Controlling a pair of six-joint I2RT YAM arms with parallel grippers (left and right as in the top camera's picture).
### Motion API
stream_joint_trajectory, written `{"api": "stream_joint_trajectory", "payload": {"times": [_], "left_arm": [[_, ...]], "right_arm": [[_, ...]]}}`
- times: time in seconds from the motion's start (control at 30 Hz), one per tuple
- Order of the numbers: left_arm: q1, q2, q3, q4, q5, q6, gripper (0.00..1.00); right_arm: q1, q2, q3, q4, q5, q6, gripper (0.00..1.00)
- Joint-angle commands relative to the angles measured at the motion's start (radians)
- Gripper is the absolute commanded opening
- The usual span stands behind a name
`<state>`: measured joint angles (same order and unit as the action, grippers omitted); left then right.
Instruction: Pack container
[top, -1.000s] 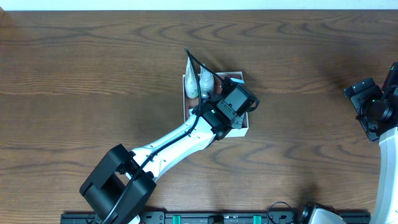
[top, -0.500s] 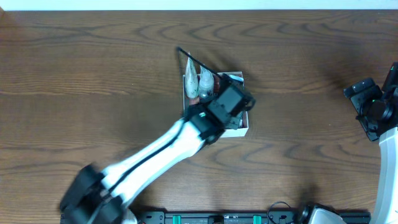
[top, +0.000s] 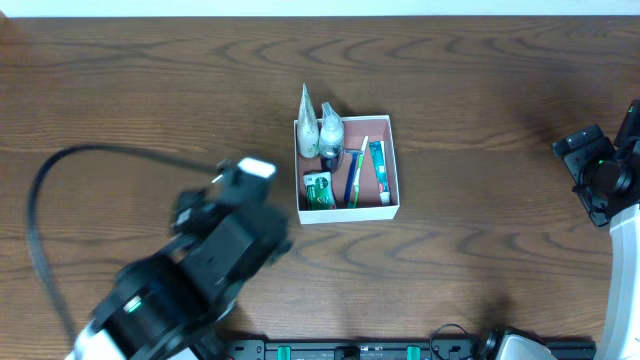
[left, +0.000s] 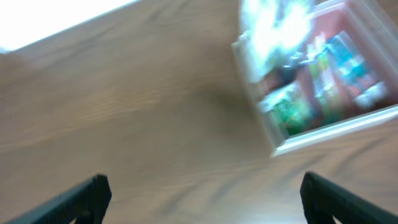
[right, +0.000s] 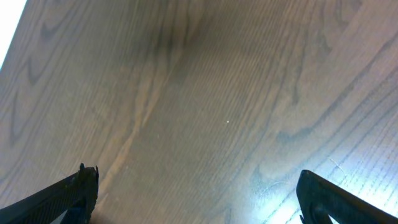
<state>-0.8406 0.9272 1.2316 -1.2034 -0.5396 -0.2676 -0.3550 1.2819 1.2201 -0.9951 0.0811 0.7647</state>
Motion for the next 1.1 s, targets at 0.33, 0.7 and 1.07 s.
{"api": "stream_joint_trajectory", "payload": {"times": [0.33, 0.7, 1.07], "left_arm": [[0.0, -0.156, 0.006, 0.012, 0.17, -0.182, 0.98], [0.0, -0.151, 0.003, 0.047, 0.24, -0.256, 0.98], [0.037, -0.134, -0.133, 0.316, 0.034, -0.193, 0.98]], "right_arm": [[-0.007, 0.0, 0.008, -0.001, 0.004, -0.014, 0.99], [-0.007, 0.0, 0.008, -0.001, 0.004, -0.014, 0.99], [-0.007, 0.0, 0.008, -0.001, 0.005, -0.014, 0.99]]}}
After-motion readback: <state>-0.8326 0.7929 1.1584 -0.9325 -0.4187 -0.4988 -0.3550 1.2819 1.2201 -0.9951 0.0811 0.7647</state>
